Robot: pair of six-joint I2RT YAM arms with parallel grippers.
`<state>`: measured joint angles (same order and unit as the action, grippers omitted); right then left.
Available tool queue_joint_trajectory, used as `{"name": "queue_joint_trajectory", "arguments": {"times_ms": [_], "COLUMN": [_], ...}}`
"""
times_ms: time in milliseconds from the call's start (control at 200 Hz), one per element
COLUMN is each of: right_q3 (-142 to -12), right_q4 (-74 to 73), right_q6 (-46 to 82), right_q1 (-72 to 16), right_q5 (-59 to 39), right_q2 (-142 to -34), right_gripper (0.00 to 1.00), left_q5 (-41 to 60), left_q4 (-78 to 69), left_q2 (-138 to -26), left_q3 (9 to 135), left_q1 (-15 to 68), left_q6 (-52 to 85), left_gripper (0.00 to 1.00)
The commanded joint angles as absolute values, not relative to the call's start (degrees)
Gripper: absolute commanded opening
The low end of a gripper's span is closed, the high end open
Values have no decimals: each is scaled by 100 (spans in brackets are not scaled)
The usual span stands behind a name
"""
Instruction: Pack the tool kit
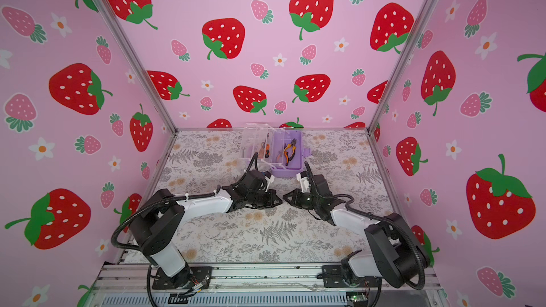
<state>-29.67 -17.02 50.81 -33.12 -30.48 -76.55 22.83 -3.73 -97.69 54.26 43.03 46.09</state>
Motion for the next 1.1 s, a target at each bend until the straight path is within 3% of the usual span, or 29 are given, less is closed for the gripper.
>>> {"name": "queue_joint_trajectory", "arguments": {"times_ms": [0, 185, 395, 670, 890, 1096], "right_q3": [-3105, -2988, -2653, -2138, -2062, -1959], "right_q4": [-1023, -404, -281, -644, -777, -1445], "right_q6": [4538, 4067, 3729, 3582, 3382, 3551], "right_q1": [-3270, -3270, -3270, -3270, -3270, -3269], "right_q5": [-2260, -1048, -422, -145, -65, -580], "right_q2": [-7167, -6396, -5929, -5911, -6093, -6748], "right_gripper": [18, 22, 32, 44, 48, 48], "left_q5": [1900, 1051, 452, -54, 48, 111], "left_q4": [593, 2116, 2980, 4157, 4793, 5382], "left_q2": [-9401, -9191, -9532, -11021, -12316, -13512], "left_q3": [5960, 6856, 7964, 10296, 12332, 14108], "left_q1": [4046, 3675, 3270, 2732, 2545, 2463], "left_q6": [4197, 3581, 3130, 2524, 1813, 1336], "left_gripper": [0, 0, 0, 0, 0, 0]}}
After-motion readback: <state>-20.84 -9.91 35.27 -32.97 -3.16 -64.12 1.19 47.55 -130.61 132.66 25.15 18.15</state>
